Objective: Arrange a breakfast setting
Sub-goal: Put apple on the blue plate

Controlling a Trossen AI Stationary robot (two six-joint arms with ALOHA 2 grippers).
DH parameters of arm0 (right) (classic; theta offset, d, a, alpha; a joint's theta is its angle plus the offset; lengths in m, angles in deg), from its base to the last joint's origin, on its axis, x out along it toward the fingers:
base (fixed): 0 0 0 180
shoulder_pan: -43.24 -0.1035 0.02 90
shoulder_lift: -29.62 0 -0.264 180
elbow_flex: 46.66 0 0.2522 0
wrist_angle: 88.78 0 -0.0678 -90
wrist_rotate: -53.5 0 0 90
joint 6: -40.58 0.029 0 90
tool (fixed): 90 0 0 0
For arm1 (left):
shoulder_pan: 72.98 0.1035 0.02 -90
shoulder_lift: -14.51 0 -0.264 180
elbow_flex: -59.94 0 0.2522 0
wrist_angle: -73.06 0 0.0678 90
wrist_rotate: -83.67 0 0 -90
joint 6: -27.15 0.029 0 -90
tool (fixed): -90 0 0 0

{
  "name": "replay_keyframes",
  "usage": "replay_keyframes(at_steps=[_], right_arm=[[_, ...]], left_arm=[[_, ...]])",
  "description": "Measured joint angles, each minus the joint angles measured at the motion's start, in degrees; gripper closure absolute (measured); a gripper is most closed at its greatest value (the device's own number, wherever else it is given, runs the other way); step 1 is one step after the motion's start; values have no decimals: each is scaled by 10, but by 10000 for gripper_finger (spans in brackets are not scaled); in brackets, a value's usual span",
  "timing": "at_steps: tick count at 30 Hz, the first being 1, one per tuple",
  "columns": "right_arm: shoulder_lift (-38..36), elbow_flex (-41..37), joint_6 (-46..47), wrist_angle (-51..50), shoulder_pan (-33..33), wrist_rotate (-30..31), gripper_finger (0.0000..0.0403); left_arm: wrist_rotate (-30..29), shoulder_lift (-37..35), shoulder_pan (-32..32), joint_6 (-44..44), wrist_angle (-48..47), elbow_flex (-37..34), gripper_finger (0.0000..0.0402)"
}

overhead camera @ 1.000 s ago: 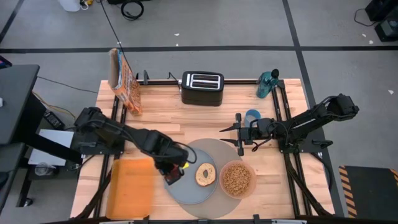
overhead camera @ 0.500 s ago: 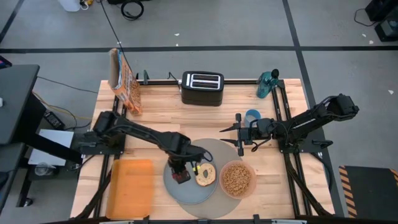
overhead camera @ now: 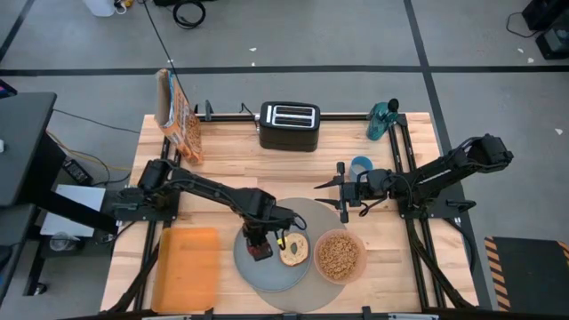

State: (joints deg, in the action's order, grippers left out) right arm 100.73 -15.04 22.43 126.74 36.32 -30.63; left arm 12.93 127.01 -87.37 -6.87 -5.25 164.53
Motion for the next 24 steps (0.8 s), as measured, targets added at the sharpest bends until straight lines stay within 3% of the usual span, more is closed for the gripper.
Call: replay_keyframes(at_steps=[5, 13, 24], right_arm=[[0, 0, 0, 0, 0, 0, 239], [0, 0, 0, 0, 0, 0, 239], [0, 0, 0, -1, 0, 0, 239]], left_arm=[[-15, 0, 0, -1, 0, 0, 369], [-21, -1, 3, -2, 2, 0, 298], [-45, -19, 17, -13, 4, -1, 237]])
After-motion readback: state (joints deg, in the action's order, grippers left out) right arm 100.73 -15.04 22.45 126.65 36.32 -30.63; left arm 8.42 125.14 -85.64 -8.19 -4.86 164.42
